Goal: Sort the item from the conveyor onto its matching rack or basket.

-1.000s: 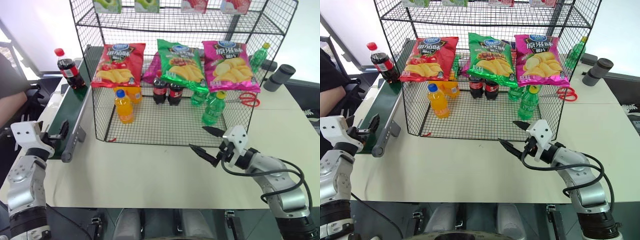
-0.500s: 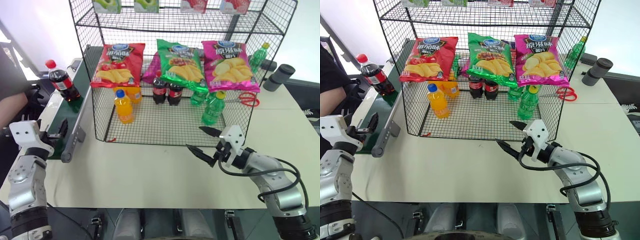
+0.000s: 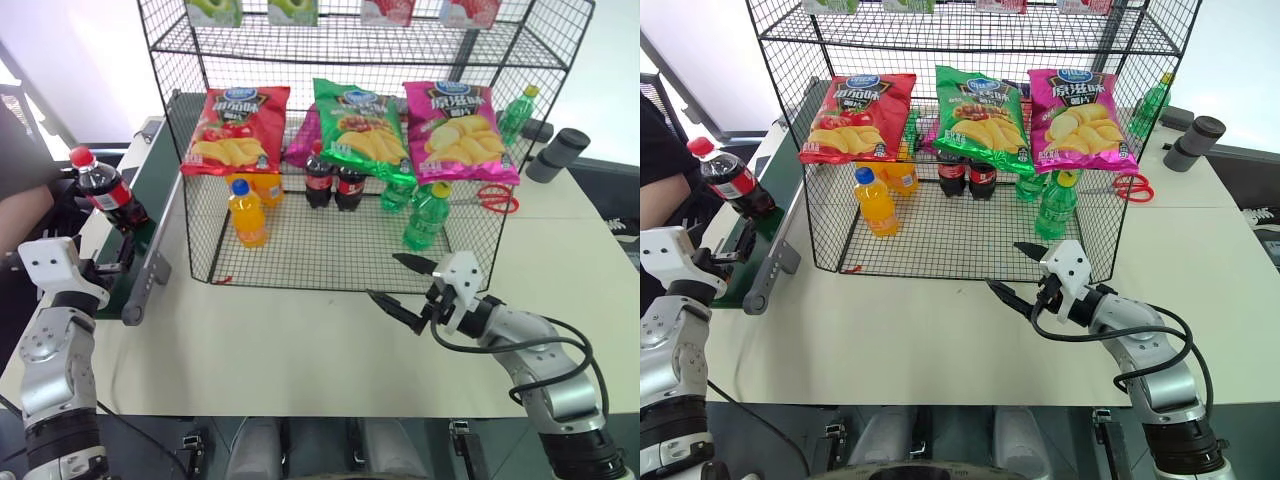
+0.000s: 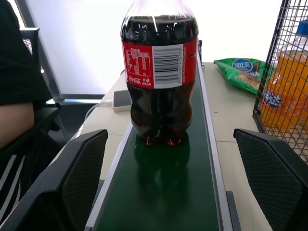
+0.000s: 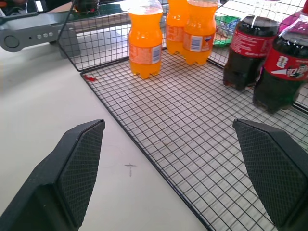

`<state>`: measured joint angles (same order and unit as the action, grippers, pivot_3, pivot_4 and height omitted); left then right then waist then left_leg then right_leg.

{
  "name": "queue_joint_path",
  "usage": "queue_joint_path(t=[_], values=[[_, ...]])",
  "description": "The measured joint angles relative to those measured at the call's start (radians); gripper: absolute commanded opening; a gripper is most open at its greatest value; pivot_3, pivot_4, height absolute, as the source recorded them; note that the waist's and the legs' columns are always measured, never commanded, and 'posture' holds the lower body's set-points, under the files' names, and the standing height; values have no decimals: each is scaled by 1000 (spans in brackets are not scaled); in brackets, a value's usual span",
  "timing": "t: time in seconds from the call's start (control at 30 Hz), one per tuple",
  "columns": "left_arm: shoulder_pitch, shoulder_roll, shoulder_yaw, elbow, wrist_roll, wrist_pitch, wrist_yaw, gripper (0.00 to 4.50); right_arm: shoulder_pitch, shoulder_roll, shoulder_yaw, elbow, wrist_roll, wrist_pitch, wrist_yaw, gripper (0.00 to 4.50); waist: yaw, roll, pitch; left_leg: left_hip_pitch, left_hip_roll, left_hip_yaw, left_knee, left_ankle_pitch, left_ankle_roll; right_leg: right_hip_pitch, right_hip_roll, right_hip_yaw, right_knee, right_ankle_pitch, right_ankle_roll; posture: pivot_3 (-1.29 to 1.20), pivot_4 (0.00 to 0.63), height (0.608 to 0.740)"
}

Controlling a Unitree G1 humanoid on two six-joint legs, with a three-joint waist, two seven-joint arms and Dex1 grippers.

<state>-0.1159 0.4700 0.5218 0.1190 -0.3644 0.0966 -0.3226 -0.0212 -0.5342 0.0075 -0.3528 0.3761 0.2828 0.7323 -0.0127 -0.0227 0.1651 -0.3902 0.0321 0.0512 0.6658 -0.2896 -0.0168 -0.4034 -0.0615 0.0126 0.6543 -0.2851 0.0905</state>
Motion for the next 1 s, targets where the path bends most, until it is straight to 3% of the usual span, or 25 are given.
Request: queue_joint_path(t=[0.57, 0.73, 1.0], values=[[5, 0, 4, 37, 3, -25, 30, 4500, 8, 19, 85, -41, -2, 6, 34, 4435, 0, 0, 0, 0, 0, 0, 0, 0, 0, 0, 0, 0, 0, 0, 0, 0, 150, 740], [6, -1, 9, 39, 2, -25, 38, 2962, 14, 19, 85, -41, -8, -5, 37, 4500, 0, 0, 0, 0, 0, 0, 0, 0, 0, 0, 0, 0, 0, 0, 0, 0, 150, 740], [24, 56, 13, 8, -65, 33, -51, 2962, 17, 19, 85, -41, -8, -5, 43, 4500, 0, -3, 1, -1, 0, -1, 0, 0, 0, -1, -1, -1, 0, 0, 0, 0, 150, 740]])
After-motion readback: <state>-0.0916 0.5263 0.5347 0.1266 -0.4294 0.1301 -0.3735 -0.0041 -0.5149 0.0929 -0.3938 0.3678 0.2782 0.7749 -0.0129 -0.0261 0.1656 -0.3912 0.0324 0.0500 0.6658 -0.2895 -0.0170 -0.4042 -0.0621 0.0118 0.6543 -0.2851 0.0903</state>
